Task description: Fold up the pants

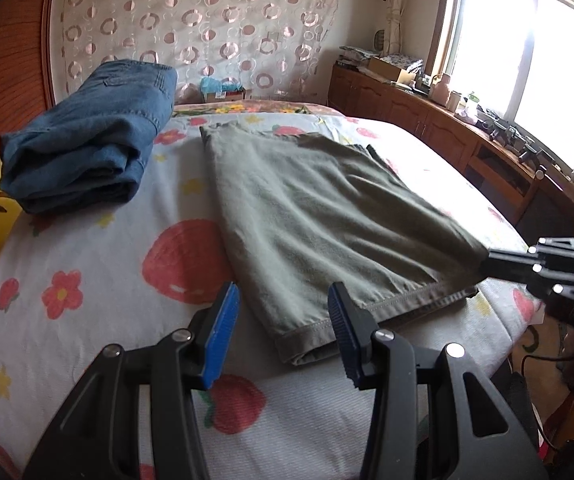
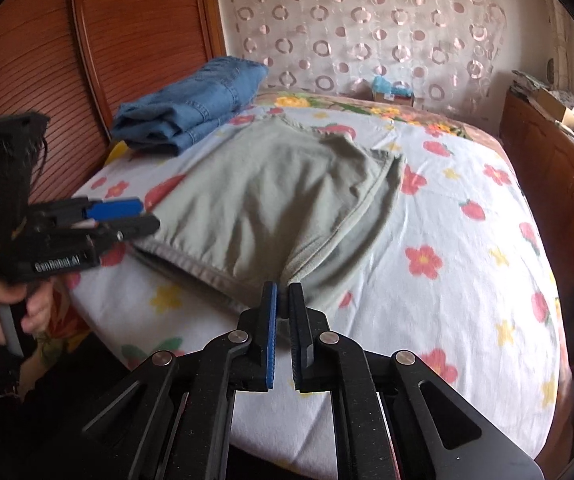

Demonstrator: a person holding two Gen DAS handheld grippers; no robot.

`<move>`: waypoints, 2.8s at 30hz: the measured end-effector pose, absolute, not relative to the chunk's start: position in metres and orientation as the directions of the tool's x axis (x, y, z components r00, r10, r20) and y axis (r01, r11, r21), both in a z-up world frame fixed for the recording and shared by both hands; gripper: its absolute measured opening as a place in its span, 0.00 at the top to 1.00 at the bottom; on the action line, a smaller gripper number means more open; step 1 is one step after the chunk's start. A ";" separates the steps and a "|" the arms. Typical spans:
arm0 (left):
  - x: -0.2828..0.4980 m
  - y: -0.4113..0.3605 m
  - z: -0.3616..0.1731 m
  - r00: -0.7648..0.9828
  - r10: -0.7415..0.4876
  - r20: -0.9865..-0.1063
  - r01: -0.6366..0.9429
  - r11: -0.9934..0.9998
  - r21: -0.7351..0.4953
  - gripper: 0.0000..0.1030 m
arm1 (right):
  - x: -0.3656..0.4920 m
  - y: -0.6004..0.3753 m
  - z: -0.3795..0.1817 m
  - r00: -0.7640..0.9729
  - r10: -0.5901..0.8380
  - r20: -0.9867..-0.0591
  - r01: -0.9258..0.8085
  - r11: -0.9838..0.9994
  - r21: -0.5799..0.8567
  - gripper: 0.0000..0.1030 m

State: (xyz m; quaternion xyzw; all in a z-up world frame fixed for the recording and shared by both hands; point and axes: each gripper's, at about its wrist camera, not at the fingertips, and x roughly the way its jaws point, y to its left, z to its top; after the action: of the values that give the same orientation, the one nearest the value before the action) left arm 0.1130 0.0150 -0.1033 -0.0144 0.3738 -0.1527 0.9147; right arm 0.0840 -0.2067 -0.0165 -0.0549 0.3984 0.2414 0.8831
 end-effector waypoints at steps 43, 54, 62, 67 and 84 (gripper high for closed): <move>0.183 0.017 -0.071 0.703 -0.289 -0.650 0.290 0.951 -0.109 0.56 | 0.241 -0.220 -0.009 0.543 0.361 -0.758 -0.441 0.891 0.108 0.76; 0.201 0.018 -0.102 0.652 -0.276 -0.706 0.275 0.954 -0.118 0.56 | 0.300 -0.214 -0.044 0.513 0.305 -0.802 -0.408 0.909 0.085 0.77; 0.206 0.017 -0.113 0.637 -0.268 -0.722 0.273 0.955 -0.114 0.56 | 0.313 -0.220 -0.051 0.505 0.314 -0.804 -0.385 0.916 0.116 0.77; 0.205 0.017 -0.113 0.636 -0.265 -0.725 0.271 0.956 -0.113 0.56 | 0.306 -0.224 -0.037 0.570 0.307 -0.762 -0.380 0.921 0.086 0.99; 0.187 0.016 -0.095 0.673 -0.258 -0.694 0.268 0.959 -0.097 0.56 | 0.263 -0.235 -0.013 0.602 0.266 -0.753 -0.348 0.936 0.052 0.63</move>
State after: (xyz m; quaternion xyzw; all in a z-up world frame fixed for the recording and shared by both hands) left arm 0.1871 0.0158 -0.0951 0.0065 0.3783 -0.1436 0.9144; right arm 0.2628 -0.2351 -0.0132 -0.0500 0.4120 0.1718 0.8935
